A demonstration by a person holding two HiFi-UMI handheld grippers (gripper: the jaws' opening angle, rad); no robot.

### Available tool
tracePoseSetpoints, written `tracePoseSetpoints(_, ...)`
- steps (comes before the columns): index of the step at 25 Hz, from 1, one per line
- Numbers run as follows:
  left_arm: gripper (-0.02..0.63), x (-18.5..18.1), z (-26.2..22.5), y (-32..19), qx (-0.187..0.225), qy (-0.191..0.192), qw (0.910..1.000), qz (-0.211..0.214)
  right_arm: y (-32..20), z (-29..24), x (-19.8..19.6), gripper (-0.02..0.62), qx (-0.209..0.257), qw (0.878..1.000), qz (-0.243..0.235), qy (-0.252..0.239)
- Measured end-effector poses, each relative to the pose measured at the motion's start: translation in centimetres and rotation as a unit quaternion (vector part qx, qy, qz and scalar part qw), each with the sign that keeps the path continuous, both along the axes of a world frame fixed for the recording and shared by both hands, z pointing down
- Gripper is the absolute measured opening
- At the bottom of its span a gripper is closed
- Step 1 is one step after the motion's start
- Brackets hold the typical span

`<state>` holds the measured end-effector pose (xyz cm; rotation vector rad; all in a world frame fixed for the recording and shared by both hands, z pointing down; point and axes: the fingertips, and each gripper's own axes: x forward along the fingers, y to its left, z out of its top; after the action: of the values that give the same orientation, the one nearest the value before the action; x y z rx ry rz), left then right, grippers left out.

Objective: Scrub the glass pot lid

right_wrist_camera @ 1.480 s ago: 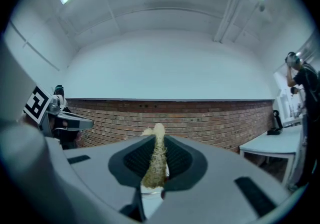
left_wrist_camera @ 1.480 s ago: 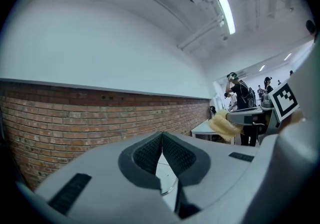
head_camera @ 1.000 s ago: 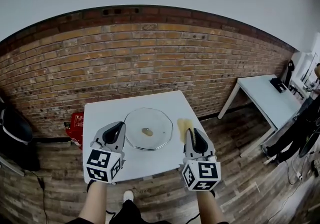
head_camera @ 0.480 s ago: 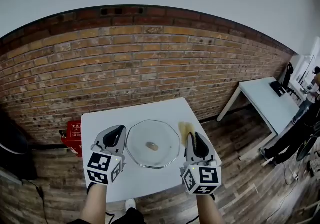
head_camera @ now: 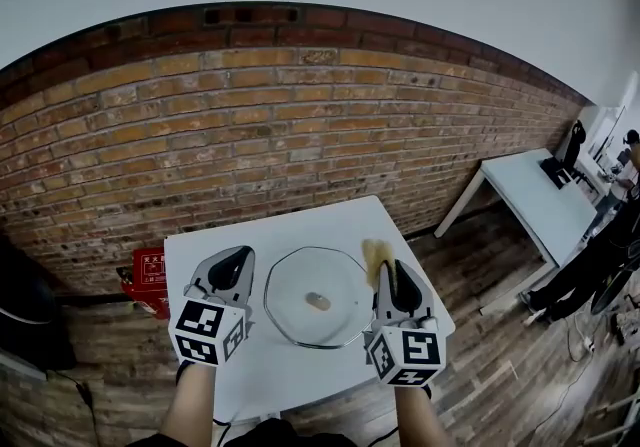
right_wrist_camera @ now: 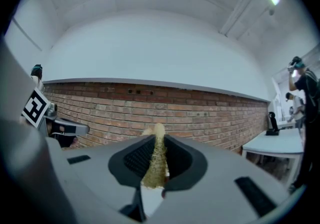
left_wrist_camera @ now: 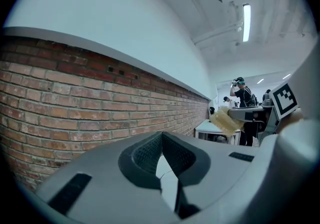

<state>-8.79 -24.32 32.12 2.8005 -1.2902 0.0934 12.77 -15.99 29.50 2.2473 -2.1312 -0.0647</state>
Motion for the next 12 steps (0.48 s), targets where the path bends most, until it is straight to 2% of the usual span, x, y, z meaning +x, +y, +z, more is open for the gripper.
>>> tracePoseSetpoints(7,0.009,0.2,1.6,-0.4,-0.019,0.000,0.9998,0.007,-0.5,1.2,0.0,0.058,-0.016,1.000,0.003,0.001)
tracePoseSetpoints(12,0.009,0.5,2.4,-0.6,-0.026,-0.004,0.9996,-0.007,-1.7,1.9,0.2,0.058,-0.019,1.000,-0.016,-0.004)
